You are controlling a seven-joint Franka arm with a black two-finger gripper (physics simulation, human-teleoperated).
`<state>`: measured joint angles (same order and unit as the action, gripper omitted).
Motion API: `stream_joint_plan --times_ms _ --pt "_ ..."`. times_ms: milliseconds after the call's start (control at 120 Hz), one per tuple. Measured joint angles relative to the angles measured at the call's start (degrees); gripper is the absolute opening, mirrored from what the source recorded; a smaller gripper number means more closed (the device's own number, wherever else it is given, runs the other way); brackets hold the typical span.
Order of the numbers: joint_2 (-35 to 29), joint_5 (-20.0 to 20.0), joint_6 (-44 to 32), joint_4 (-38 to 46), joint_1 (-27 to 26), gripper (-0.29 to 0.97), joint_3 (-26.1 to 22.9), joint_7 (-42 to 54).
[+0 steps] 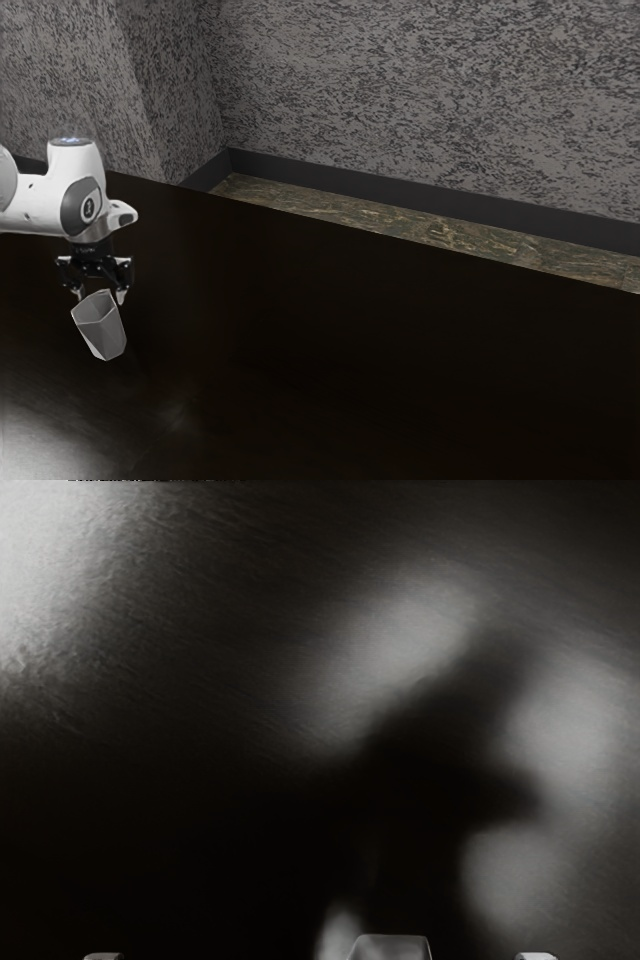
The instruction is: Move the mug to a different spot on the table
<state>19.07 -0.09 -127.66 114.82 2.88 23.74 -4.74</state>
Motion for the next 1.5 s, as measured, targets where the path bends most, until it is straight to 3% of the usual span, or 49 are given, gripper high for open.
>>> stream_joint_plan --times_ms 550,883,983,1275,1500 --pt "1.26 -3.31 -4.21 1.59 0.99 0.18 -0.89 -0.74" --pt "-0.15 -3.37 -4.28 3.48 0.98 0.1 -0.97 -1.43" --pt "-1.93 -6.46 -4.25 5.21 0.98 0.07 -0.99 -1.59" --pt "-6.79 -22.53 -4.22 11.21 -0.52 0.03 -1.0 -1.6" --pt "-7.34 -27.68 -4.47 12.26 -7.22 0.03 -0.9 -1.85"
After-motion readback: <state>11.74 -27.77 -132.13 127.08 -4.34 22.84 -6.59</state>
